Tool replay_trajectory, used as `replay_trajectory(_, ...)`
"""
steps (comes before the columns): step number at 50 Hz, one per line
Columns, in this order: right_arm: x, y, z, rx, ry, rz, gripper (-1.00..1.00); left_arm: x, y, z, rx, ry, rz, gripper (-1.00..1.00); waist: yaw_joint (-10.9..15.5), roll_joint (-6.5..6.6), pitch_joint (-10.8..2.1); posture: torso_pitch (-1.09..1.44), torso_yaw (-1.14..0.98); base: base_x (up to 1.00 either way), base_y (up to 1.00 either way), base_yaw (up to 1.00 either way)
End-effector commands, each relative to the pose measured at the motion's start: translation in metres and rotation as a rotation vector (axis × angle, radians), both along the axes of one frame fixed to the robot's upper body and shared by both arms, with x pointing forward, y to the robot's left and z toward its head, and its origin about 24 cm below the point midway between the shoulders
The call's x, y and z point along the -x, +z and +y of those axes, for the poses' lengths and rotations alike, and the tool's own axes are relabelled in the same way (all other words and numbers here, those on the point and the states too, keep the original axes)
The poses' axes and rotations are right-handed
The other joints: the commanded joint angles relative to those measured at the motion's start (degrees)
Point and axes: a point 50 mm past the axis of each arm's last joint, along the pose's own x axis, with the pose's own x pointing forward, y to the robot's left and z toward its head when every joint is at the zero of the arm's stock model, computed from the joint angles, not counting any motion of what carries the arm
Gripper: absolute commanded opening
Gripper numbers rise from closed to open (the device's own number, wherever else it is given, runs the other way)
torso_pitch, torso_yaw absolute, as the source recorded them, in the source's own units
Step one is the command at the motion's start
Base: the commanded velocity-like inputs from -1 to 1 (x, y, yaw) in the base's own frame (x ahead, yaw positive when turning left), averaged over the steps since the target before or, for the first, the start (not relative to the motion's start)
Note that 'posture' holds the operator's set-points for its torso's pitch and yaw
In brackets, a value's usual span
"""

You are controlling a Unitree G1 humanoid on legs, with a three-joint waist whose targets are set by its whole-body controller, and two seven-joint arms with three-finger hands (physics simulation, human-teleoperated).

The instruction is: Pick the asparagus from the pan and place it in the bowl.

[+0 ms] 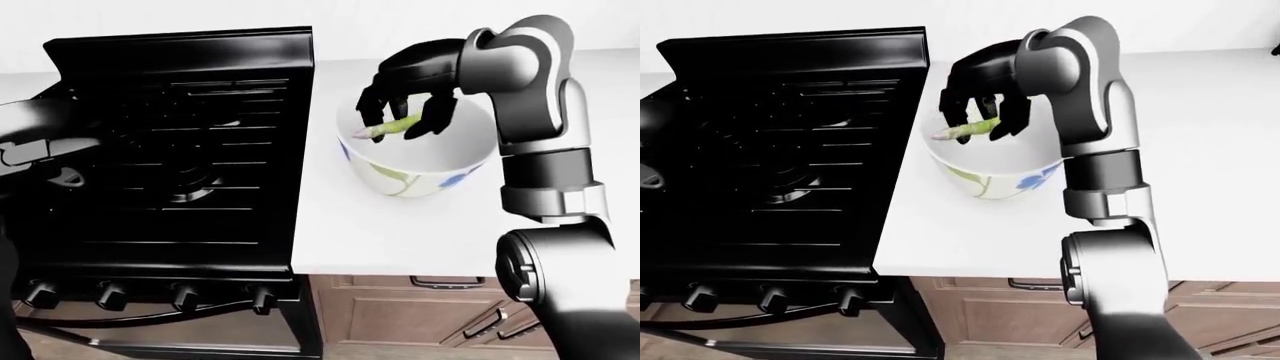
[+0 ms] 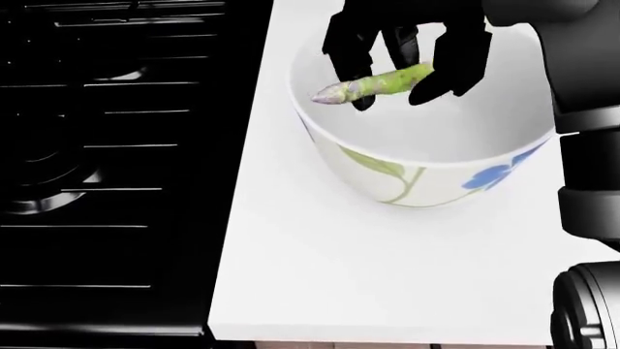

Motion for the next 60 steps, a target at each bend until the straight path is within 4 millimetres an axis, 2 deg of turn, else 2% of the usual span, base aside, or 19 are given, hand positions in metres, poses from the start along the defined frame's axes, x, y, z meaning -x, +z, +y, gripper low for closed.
replay_trajectory(1,0.007,0.02,0.0,-0.022,0.014,-0.08,-0.15,0.007,0.014,-0.002,-0.036,0.007,-0.07,1.0,0.0,0.21,-1.54,0.0,0.0,0.0,0.0,0.0)
replay_trajectory(6,0.008,0.02,0.0,-0.022,0.014,-0.081,-0.16,0.007,0.014,-0.002,-0.037,0.008,-0.07,1.0,0.0,0.21,-1.53,0.0,0.0,0.0,0.0,0.0)
replay_trajectory(12,0.009,0.025,-0.002,-0.02,0.011,-0.086,-0.07,0.007,0.014,-0.002,-0.037,0.008,-0.07,1.0,-0.1,0.22,-1.51,0.0,0.0,0.0,0.0,0.0)
replay_trajectory(17,0.009,0.03,-0.003,-0.02,0.007,-0.09,-0.07,0.007,0.015,-0.002,-0.036,0.008,-0.072,1.0,-0.1,0.22,-1.47,0.0,0.0,0.0,0.0,0.0)
replay_trajectory(24,0.011,0.045,-0.002,-0.026,0.01,-0.114,-0.07,0.008,0.016,-0.002,-0.035,0.007,-0.074,1.0,-0.1,0.29,-1.38,0.0,0.0,0.0,0.0,0.0)
replay_trajectory(29,0.013,0.059,-0.003,-0.029,0.004,-0.131,-0.19,0.008,0.016,-0.002,-0.035,0.008,-0.075,1.0,-0.1,0.36,-1.28,0.0,0.0,0.0,0.0,0.0)
replay_trajectory(32,0.015,0.07,-0.004,-0.036,-0.006,-0.14,-0.15,0.008,0.016,-0.002,-0.035,0.008,-0.075,1.0,-0.2,0.39,-1.23,0.0,0.0,0.0,0.0,0.0)
replay_trajectory(40,0.021,0.083,-0.012,-0.06,-0.025,-0.156,0.04,0.008,0.015,-0.002,-0.035,0.01,-0.073,1.0,-0.1,0.33,-1.04,0.0,0.0,0.0,0.0,0.0)
replay_trajectory(41,0.021,0.083,-0.015,-0.059,-0.03,-0.157,0.16,0.008,0.015,-0.002,-0.035,0.009,-0.073,1.0,-0.1,0.31,-1.04,0.0,0.0,0.0,0.0,0.0)
replay_trajectory(43,0.023,0.086,-0.018,-0.063,-0.037,-0.161,0.27,0.008,0.015,-0.002,-0.035,0.009,-0.073,1.0,-0.1,0.25,-1.03,0.0,0.0,0.0,0.0,0.0)
replay_trajectory(45,0.025,0.088,-0.021,-0.065,-0.048,-0.162,0.69,0.008,0.016,-0.002,-0.036,0.009,-0.074,1.0,-0.1,0.21,-1.03,0.0,0.0,0.0,0.0,0.0)
replay_trajectory(48,0.027,0.09,-0.027,-0.072,-0.059,-0.166,0.9,0.008,0.016,-0.002,-0.036,0.009,-0.074,1.0,0.0,0.19,-0.98,0.0,0.0,0.0,0.0,0.0)
replay_trajectory(52,0.03,0.092,-0.037,-0.071,-0.083,-0.167,1.0,0.008,0.015,-0.002,-0.036,0.009,-0.074,1.0,0.0,0.18,-0.96,0.0,0.0,0.0,0.0,0.0)
replay_trajectory(60,0.038,0.092,-0.056,-0.059,-0.13,-0.163,1.0,0.008,0.016,-0.003,-0.038,0.007,-0.074,1.0,0.0,-0.01,-0.92,0.0,0.0,0.0,0.0,0.0)
